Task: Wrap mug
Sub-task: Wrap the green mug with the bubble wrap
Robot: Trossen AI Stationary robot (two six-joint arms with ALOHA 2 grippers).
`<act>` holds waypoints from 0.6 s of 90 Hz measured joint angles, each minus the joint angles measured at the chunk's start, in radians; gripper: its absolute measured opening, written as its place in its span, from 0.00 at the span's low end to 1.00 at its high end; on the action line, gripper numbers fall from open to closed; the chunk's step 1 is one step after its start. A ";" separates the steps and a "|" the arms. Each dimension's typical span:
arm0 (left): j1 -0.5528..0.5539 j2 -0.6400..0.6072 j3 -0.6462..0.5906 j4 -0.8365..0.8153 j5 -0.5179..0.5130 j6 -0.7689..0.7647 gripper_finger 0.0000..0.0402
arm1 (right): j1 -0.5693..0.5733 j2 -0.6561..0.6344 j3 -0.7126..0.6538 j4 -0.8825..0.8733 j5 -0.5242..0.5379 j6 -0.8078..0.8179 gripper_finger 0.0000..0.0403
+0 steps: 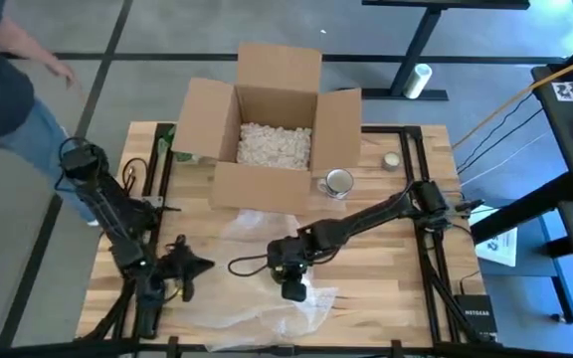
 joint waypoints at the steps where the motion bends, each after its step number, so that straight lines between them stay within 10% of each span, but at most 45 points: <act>1: -0.009 0.000 0.000 -0.003 -0.016 -0.006 0.00 | 0.000 0.000 0.000 0.000 0.000 0.000 0.00; 38: -0.036 0.000 0.000 -0.019 -0.096 -0.117 0.00 | 0.001 -0.021 -0.005 0.014 -0.038 -0.007 0.09; 54: 0.034 0.000 0.000 0.170 -0.090 0.115 0.00 | 0.001 -0.024 -0.005 0.013 -0.047 -0.006 0.17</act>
